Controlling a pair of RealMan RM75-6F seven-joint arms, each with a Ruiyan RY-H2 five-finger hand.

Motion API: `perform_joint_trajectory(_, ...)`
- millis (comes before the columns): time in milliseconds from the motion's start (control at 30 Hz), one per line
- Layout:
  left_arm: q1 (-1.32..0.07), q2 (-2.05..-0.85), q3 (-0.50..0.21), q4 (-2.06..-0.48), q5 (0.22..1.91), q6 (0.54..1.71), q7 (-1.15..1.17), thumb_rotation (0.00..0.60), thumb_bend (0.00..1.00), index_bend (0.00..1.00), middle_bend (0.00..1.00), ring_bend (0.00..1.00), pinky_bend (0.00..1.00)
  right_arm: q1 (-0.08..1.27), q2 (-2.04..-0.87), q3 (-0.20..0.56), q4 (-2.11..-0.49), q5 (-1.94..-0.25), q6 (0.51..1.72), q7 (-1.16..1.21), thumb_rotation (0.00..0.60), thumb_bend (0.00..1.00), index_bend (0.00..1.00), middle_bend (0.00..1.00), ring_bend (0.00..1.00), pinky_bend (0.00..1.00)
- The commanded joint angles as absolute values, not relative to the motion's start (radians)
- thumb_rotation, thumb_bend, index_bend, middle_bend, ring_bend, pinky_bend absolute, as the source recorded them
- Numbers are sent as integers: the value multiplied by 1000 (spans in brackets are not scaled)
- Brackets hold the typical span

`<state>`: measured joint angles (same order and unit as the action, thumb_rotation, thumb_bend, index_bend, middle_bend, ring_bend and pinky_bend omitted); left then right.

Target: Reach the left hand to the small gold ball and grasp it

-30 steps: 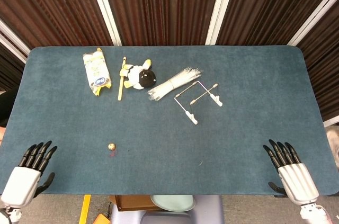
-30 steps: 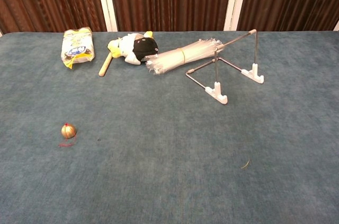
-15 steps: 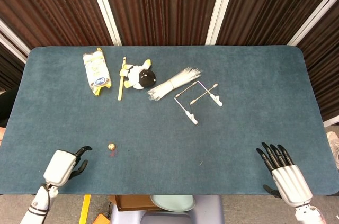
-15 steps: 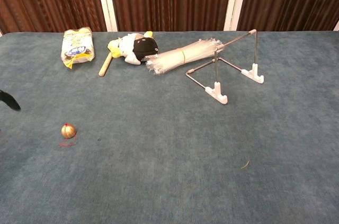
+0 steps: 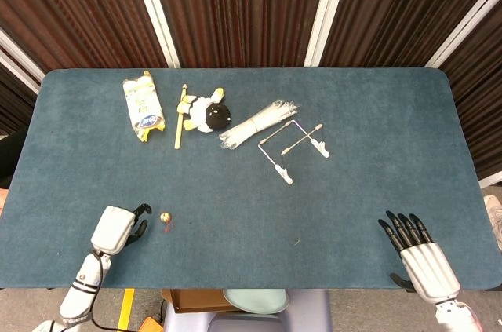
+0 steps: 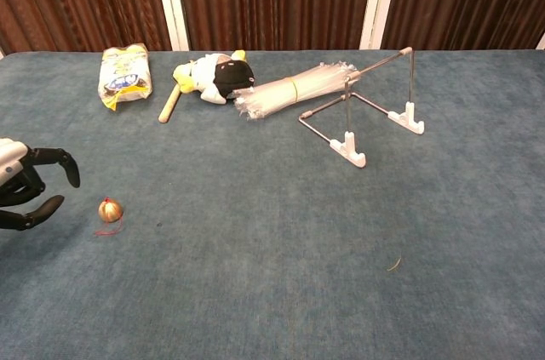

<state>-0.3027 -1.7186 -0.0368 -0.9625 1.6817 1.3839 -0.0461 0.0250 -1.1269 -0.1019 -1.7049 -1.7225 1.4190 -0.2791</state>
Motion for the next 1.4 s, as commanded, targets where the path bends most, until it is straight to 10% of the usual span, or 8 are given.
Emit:
perform_joint_trajectory(33,-314,-1736,-42,-948,1669,1378,-56,600,454,473,1000,1000,1000,28,-1130,-97,-1704,-1714,1415,-281,600,179,0,0,0,0)
perform_joint_trajectory(1400,-381,-1826,-9,-882,1618,1341,-19,600,450,531,1000,1000,1000,31,-1115,-102,-1715,-1706,1423,-268,600,179,0,0,0,0)
